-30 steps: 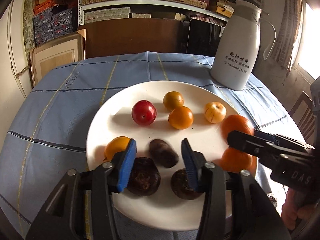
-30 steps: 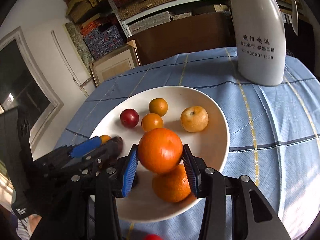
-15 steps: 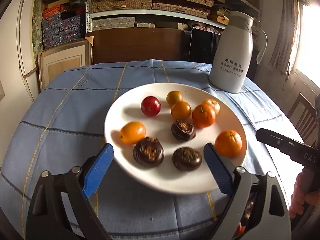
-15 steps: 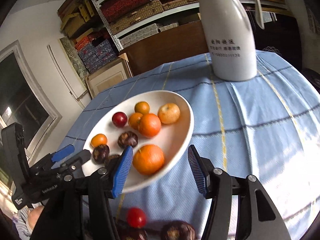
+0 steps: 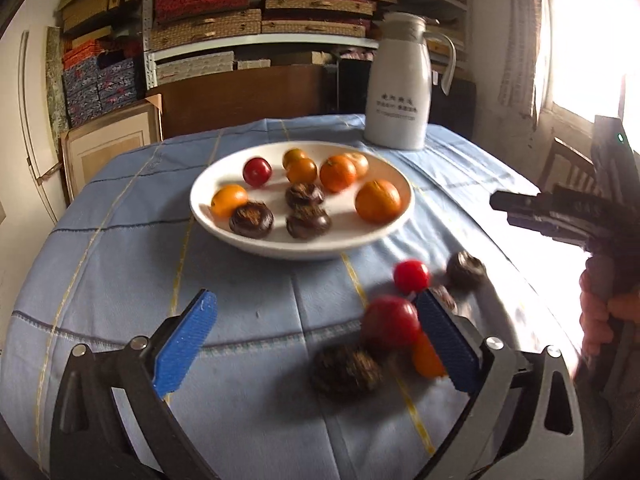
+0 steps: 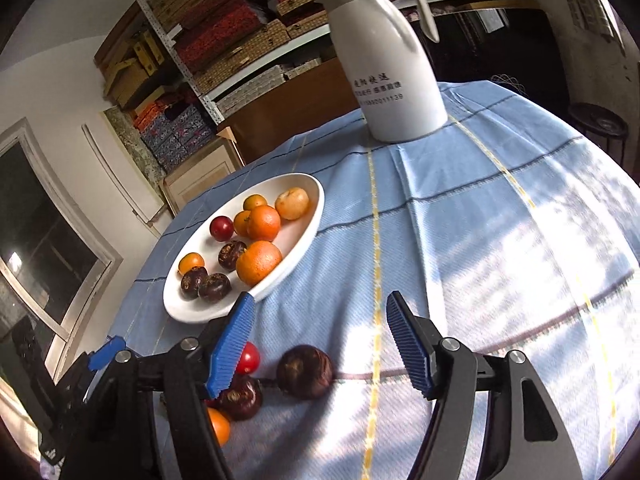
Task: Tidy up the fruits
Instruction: 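Grasp a dark brown fruit with the left tool while the right tool grasps another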
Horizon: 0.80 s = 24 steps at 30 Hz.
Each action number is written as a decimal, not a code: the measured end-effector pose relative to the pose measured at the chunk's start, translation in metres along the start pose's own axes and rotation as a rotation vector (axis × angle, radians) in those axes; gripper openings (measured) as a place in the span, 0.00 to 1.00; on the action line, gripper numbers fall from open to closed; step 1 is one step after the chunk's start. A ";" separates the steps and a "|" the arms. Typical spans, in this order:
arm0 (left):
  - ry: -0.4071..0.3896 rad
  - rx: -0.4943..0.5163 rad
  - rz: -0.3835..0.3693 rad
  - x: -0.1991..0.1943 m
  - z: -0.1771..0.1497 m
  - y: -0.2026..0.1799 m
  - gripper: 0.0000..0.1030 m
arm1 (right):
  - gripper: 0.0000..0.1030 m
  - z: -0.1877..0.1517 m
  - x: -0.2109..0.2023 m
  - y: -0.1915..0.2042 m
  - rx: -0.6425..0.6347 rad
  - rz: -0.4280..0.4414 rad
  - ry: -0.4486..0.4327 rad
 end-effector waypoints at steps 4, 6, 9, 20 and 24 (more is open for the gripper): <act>0.073 0.019 0.005 -0.001 -0.016 -0.005 0.95 | 0.70 -0.010 -0.006 -0.005 0.016 0.008 0.006; 0.112 0.025 0.009 0.002 -0.022 -0.006 0.95 | 0.70 -0.012 -0.008 -0.007 0.018 0.013 0.006; 0.170 0.019 0.032 0.014 -0.024 -0.003 0.95 | 0.70 -0.014 -0.008 -0.008 0.023 0.008 0.013; 0.241 0.086 0.087 0.036 -0.024 -0.012 0.78 | 0.71 -0.018 0.002 -0.007 0.012 -0.007 0.057; 0.241 0.027 0.012 0.037 -0.022 -0.002 0.48 | 0.70 -0.022 0.010 -0.001 -0.034 -0.010 0.097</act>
Point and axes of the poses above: each gripper's, at about its wrist camera, not at the fingertips, and x roughly the way its jaws point, y to its left, z to its top, the point moved 1 cm from there along x, roughly the way its jaws point, and after that the axes turned 2 degrees about -x, right-handed, at the moved point
